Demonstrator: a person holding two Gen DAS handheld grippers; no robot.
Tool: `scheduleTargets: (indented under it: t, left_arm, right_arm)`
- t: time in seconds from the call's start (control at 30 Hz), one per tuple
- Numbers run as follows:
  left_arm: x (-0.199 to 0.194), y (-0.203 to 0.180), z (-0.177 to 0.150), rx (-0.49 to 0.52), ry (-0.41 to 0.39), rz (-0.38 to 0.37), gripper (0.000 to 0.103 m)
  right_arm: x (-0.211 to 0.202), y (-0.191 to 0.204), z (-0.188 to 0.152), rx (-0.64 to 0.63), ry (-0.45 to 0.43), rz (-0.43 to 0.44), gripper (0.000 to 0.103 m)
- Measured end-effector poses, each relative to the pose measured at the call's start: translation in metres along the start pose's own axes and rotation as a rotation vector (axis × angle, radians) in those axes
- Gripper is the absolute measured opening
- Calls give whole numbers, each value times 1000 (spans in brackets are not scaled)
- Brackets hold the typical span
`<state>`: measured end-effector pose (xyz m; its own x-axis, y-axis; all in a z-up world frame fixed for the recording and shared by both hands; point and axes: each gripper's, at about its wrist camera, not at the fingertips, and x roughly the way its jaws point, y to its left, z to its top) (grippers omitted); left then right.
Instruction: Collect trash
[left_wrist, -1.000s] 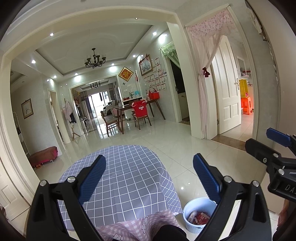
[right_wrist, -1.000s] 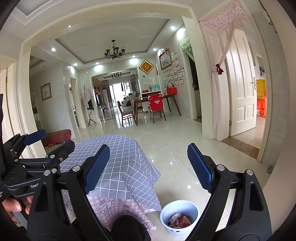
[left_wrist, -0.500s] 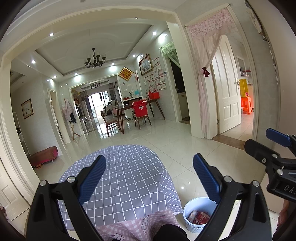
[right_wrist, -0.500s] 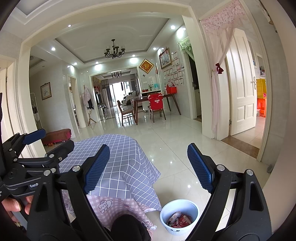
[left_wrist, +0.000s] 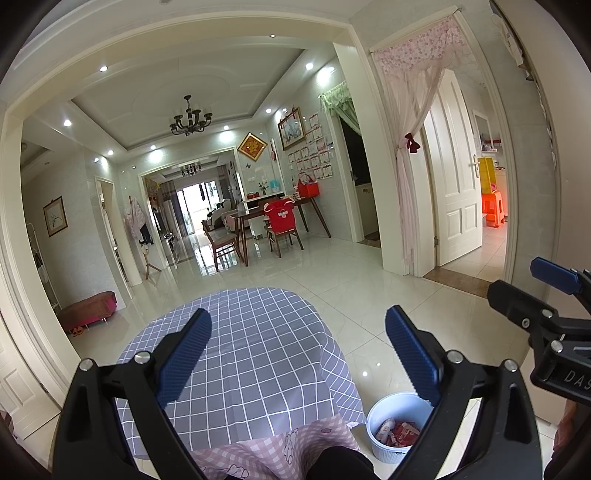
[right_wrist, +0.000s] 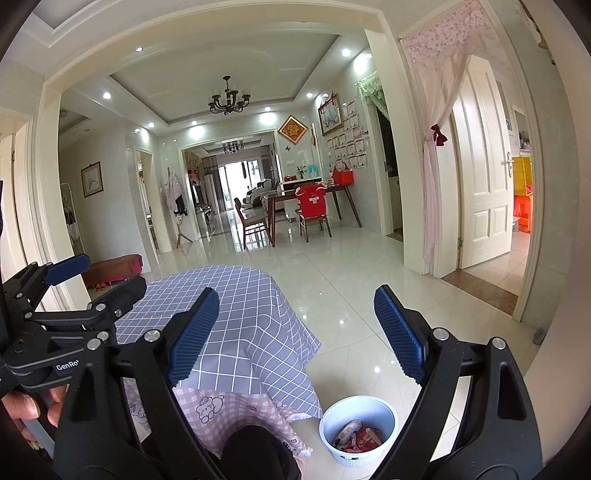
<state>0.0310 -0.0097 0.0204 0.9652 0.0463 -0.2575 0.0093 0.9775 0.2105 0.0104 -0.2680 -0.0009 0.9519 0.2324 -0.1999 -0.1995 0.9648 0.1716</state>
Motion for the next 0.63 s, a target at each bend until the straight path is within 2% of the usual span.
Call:
scheduleTargets:
  t: [0.43, 0.63]
  left_arm:
    - [0, 2, -1, -3, 6, -3, 93]
    - [2, 9, -13, -8, 19, 5, 93]
  right_arm:
    - [-1, 0, 2, -1, 1, -3, 85]
    - [-6, -5, -7, -5, 5, -7, 85]
